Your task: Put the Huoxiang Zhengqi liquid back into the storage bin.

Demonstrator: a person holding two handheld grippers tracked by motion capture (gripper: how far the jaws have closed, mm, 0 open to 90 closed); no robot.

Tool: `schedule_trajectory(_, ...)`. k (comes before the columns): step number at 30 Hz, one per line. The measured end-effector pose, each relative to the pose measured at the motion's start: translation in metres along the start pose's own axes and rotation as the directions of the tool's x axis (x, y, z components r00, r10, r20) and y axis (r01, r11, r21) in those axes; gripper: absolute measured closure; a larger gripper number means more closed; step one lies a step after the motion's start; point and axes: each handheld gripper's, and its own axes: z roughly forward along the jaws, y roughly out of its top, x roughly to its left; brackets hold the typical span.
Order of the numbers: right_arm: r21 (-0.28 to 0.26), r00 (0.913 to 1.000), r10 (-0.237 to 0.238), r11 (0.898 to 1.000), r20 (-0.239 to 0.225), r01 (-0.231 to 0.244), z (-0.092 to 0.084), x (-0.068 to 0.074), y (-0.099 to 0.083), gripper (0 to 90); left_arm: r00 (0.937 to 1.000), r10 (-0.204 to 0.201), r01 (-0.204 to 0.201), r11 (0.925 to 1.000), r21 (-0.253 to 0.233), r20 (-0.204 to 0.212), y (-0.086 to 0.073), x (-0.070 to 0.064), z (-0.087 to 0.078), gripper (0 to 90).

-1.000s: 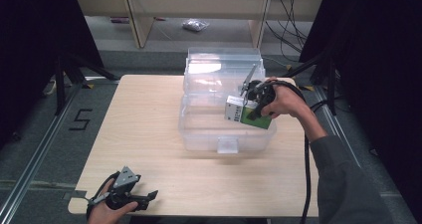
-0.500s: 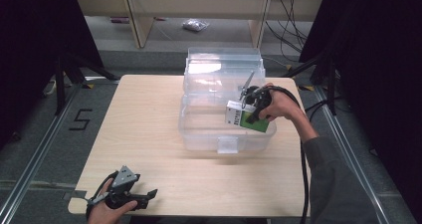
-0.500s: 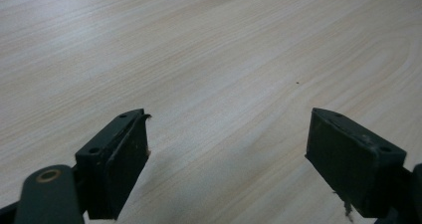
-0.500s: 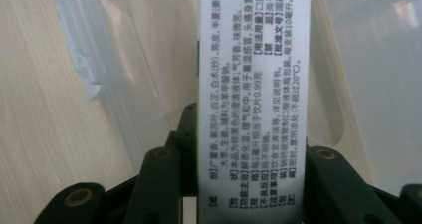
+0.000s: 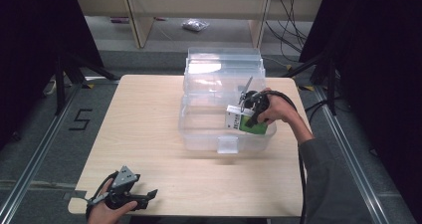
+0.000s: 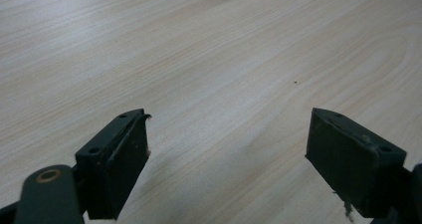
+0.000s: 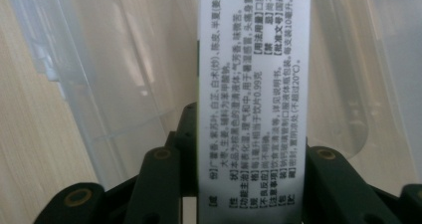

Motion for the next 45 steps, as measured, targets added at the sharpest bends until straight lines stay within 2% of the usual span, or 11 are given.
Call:
schedule_trajectory(8,0.006,0.9994,-0.034,0.999,-0.007,0.034,0.004,0.001,0.001,65.0,1.0000,0.000,0.000,1.0000,0.000,0.000,0.000,0.000,0.000,16.0)
schedule_trajectory(18,0.003,0.9996,0.000,1.000,-0.028,0.000,0.009,0.002,-0.004,64.9,1.0000,0.002,-0.002,1.0000,-0.007,0.003,0.000,0.000,0.000,16.0)
schedule_trajectory(19,0.006,0.9995,0.022,1.000,-0.021,-0.022,0.010,0.003,-0.005,64.8,1.0000,0.002,-0.002,1.0000,-0.003,0.002,0.000,0.000,0.000,16.0)
schedule_trajectory(20,0.012,0.9998,-0.012,1.000,-0.017,0.012,0.011,0.000,-0.006,64.9,1.0000,-0.001,0.001,1.0000,-0.003,-0.004,0.000,-0.001,0.000,16.0)
schedule_trajectory(23,0.009,0.9995,0.013,1.000,-0.030,-0.013,0.015,0.002,-0.010,64.8,1.0000,-0.001,0.001,1.0000,-0.003,-0.004,0.000,-0.001,0.000,16.0)
schedule_trajectory(29,0.014,0.9997,0.013,1.000,-0.020,-0.013,0.018,0.000,-0.011,64.6,1.0000,0.001,-0.001,1.0000,-0.001,-0.003,0.000,-0.001,0.000,16.0)
schedule_trajectory(31,0.019,0.9995,-0.005,1.000,-0.030,0.006,0.019,0.000,-0.011,64.5,1.0000,0.002,-0.002,1.0000,0.000,0.002,0.000,0.000,0.000,16.0)
schedule_trajectory(32,0.036,0.9989,-0.045,0.998,-0.016,0.045,0.020,-0.002,-0.011,64.4,0.9999,0.012,-0.012,0.9999,0.011,0.000,0.000,0.001,-0.002,16.0)
schedule_trajectory(36,0.037,0.9998,-0.011,0.999,-0.015,0.011,0.022,0.001,-0.013,64.3,0.9999,0.008,-0.008,1.0000,0.006,-0.014,0.000,0.001,-0.001,16.0)
schedule_trajectory(39,0.032,0.9991,-0.034,0.999,-0.027,0.035,0.025,-0.001,-0.015,64.2,1.0000,0.005,-0.005,1.0000,0.006,0.001,0.000,0.000,-0.001,16.0)
schedule_trajectory(45,0.049,0.9989,-0.023,0.998,-0.040,0.025,0.029,0.000,-0.016,62.1,1.0000,0.004,-0.004,1.0000,0.008,-0.003,0.000,0.000,0.000,16.0)
